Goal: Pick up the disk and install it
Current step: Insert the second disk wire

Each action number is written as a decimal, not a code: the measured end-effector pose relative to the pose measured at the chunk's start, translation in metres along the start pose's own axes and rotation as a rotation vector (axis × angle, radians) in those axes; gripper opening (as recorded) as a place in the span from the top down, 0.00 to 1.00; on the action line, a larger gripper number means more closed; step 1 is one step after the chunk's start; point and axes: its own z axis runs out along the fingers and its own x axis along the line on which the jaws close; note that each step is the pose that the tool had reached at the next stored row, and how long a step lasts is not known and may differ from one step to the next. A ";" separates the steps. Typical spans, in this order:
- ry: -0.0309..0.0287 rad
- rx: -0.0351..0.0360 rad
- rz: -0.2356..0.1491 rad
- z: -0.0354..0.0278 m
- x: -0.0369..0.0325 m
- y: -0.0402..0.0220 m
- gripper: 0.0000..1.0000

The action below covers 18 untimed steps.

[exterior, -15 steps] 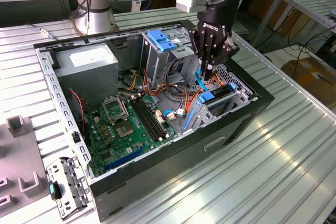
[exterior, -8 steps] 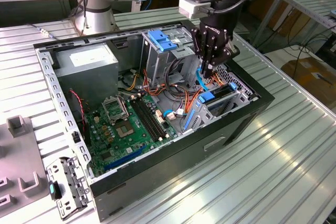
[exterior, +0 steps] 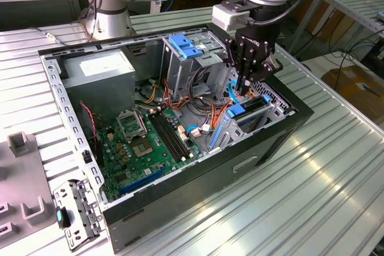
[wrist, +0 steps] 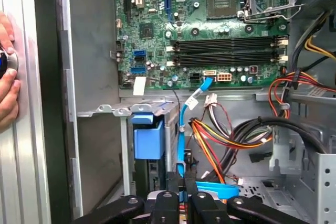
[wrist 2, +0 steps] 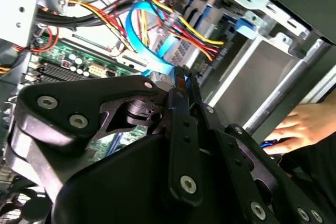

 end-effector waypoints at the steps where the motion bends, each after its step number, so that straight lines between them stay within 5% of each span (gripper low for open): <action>1: 0.0000 0.0006 0.000 0.0004 0.0023 -0.0001 0.84; 5: -0.0011 0.0066 0.001 0.0022 0.0122 -0.0003 0.84; 14: -0.0023 0.0225 0.004 0.0043 0.0151 -0.0003 0.84; 18: -0.0085 0.0308 0.006 0.0057 0.0190 -0.0004 0.84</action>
